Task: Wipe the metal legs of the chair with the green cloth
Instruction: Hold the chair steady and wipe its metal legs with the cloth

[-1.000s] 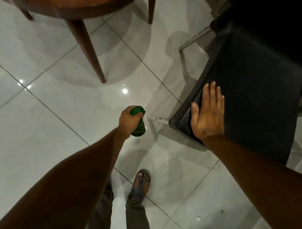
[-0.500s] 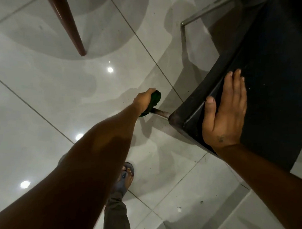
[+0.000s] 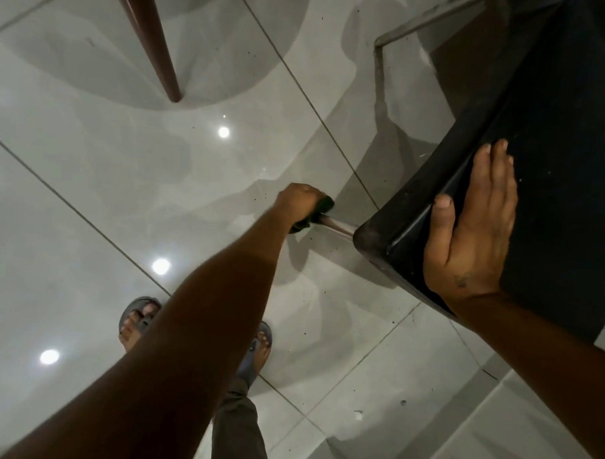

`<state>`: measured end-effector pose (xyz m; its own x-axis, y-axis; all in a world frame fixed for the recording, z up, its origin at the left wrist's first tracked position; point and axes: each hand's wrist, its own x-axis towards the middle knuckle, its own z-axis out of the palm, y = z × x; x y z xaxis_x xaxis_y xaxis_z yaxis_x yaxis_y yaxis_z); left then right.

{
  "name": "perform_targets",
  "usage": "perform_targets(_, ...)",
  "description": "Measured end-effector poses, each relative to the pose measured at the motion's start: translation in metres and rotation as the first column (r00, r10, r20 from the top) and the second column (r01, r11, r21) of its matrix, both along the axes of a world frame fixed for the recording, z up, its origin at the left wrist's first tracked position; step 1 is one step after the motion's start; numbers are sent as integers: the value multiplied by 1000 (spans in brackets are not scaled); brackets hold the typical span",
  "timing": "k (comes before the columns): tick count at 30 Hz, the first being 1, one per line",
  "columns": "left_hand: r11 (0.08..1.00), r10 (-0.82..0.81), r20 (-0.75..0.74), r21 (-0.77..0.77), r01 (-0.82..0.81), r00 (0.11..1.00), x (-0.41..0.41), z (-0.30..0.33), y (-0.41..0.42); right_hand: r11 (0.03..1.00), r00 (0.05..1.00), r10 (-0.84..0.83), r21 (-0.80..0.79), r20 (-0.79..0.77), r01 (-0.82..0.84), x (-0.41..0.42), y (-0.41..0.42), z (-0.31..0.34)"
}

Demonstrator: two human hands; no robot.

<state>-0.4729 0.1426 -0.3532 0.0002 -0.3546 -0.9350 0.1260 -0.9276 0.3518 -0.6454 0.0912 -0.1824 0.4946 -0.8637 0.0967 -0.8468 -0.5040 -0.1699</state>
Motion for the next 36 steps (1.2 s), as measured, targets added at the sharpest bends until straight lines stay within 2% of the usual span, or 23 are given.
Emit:
perform_targets(2,990,75,-55,125,-68,996,5,-28,6,1000,1000,8,-3,24,-7,-2,0,-2)
perform_targets(3,988,105,-63,116,-98,992,5,-37,10,1000,999,9,-1,32,-9,-3,-1,-3)
perform_targets(5,977,213,-37,19,-212,976,-1,-43,10,1000,1000,5,3,29,-5,-3,-1,-4)
perform_targets(9,936,317,-18,-156,-316,948,-26,16,20,1000,999,7,-10,31,-7,1,1,-3)
perform_targets(11,862,424,-63,-279,-424,903,-47,51,32,1000,999,2,-6,32,-2,-2,1,-1)
perform_targets(13,775,549,-84,-323,-544,832,-58,65,39,1000,999,5,10,32,-6,2,1,0)
perform_targets(15,727,654,-75,-215,-652,753,-51,45,29,1000,1000,-4,12,16,4,3,3,3)
perform_targets(17,640,769,-51,89,-764,638,-32,6,15,1000,1000,-12,11,15,12,3,3,4)
perform_targets(19,583,798,-55,325,-745,601,-26,-36,12,1000,1000,-2,19,26,1,3,3,3)
perform_targets(21,593,793,-91,343,-728,603,-29,-65,13,1000,999,2,12,39,-3,2,2,1)
perform_targets(23,561,825,-130,301,-771,550,-33,-64,17,1000,999,-5,4,35,5,2,1,1)
perform_targets(28,400,915,-167,237,-885,368,-55,18,28,999,1000,-19,38,14,18,8,4,4)
perform_targets(32,443,879,-238,86,-892,413,-74,65,36,999,1000,-25,42,1,25,9,4,6)
perform_targets(34,547,834,-130,85,-832,535,-58,48,23,999,1000,-25,37,9,25,8,3,4)
perform_targets(36,626,774,-40,191,-756,631,-37,11,11,1000,1000,-15,19,24,14,6,1,0)
